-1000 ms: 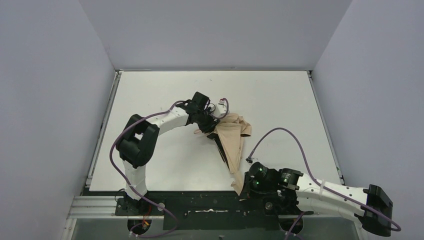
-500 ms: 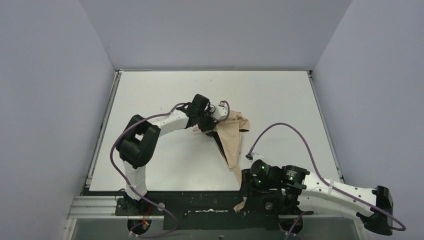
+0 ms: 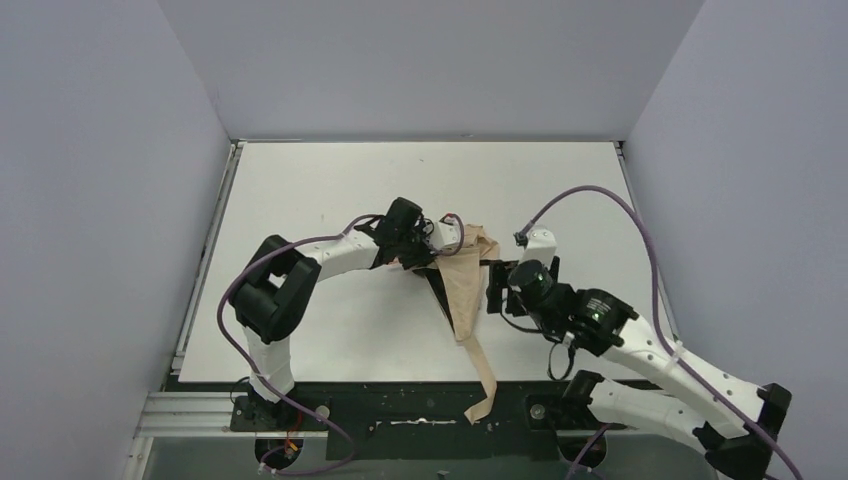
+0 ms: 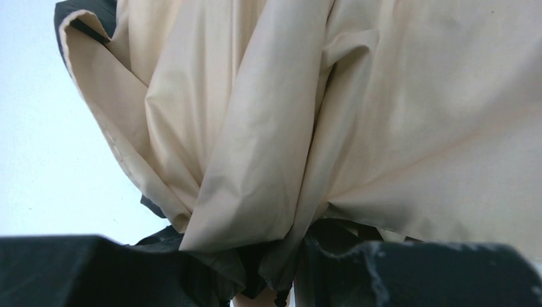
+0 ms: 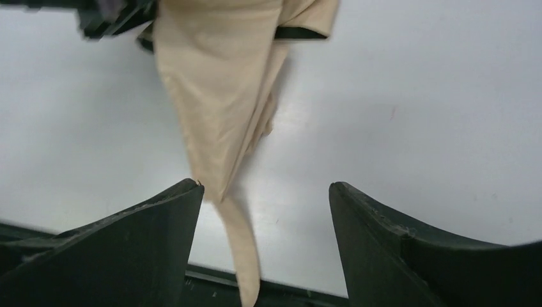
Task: Put away the umbrella
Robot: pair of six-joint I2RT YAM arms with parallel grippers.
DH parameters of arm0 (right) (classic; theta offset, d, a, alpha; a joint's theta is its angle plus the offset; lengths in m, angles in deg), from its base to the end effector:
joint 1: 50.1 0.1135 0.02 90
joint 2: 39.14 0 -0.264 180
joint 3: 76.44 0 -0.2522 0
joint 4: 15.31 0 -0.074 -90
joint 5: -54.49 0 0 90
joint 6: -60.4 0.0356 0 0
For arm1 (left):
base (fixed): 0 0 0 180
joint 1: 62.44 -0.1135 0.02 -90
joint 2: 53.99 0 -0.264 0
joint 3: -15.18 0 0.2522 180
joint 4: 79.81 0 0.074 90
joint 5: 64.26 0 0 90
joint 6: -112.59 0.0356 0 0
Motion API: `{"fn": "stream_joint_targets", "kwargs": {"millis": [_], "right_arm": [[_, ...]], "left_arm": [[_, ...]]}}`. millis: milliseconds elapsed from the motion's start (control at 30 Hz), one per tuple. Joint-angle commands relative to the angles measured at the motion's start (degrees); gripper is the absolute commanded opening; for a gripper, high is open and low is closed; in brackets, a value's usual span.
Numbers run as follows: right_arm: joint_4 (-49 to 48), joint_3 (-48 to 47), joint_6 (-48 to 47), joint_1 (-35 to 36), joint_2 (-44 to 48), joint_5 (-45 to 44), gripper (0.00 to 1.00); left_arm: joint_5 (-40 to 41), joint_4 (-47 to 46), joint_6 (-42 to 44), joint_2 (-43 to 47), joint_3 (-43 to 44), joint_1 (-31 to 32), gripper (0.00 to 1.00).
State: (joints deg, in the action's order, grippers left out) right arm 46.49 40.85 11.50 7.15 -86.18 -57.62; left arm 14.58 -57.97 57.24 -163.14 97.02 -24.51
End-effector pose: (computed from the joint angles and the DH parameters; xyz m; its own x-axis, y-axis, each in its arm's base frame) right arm 0.0962 0.1248 0.2977 -0.7133 0.0168 -0.7006 -0.2245 0.9416 0.2511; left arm 0.3128 -0.2525 0.1648 -0.0912 0.7782 -0.6213 0.9175 0.3082 0.2514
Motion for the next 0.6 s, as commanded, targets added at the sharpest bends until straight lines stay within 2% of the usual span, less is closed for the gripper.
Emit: {"fn": "stream_joint_targets", "kwargs": {"millis": [0,133,233,333,467,567], "right_arm": [[-12.88,-2.01,-15.38,-14.91,-6.55,2.50,0.75],[-30.67,-0.27,-24.03,-30.03,-13.17,23.38,0.75],[-40.97,-0.95,-28.61,-34.68,-19.97,30.99,0.75],[-46.03,-4.26,-34.44,-38.03,-27.25,39.32,0.77],[-36.17,-14.30,-41.11,-42.95,-37.47,54.31,0.80],[-27.33,-18.95,-51.14,-43.97,-41.90,64.15,0.86]], "left_arm": [[1.80,-4.50,3.47,2.91,-2.75,2.11,0.00],[4.56,-9.35,5.69,4.03,-6.05,4.21,0.00],[6.29,-12.66,7.03,4.57,-8.33,5.52,0.00],[8.08,-15.57,8.63,4.85,-10.60,6.62,0.00],[10.63,-19.87,11.99,4.65,-13.61,8.43,0.00],[13.03,-24.68,14.11,4.55,-16.36,9.56,0.00]]}}
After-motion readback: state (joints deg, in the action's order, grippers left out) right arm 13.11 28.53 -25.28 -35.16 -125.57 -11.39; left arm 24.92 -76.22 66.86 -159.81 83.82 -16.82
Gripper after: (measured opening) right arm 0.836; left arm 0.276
